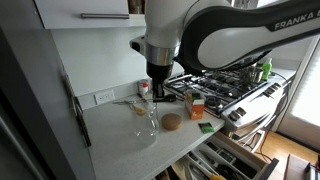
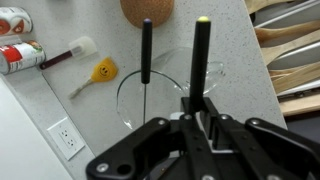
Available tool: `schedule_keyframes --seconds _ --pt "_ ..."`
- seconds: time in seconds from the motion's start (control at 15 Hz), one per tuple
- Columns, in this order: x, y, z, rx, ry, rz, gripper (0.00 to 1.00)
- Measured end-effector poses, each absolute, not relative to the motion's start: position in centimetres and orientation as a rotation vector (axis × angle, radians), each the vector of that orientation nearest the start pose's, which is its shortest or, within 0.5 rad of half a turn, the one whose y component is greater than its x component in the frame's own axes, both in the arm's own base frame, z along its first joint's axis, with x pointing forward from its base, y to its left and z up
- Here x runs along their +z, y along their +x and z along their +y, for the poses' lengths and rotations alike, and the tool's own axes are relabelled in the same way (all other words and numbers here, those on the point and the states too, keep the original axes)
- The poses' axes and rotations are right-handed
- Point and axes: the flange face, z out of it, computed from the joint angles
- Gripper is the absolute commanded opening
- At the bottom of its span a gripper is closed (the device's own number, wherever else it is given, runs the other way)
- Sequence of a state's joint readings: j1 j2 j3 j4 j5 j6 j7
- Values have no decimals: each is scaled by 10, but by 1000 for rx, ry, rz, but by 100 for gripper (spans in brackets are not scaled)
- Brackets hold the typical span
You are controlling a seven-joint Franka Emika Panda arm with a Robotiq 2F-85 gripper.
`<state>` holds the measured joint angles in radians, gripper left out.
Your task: Pick up the two black utensils on the left and put them on the glass jar
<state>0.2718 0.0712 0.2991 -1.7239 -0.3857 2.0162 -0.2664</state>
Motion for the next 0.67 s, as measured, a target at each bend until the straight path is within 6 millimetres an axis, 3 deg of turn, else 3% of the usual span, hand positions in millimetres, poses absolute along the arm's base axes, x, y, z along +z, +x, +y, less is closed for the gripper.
schedule_keyframes --seconds 0.67 --pt "534 565 299 -418 -3017 -1570 4"
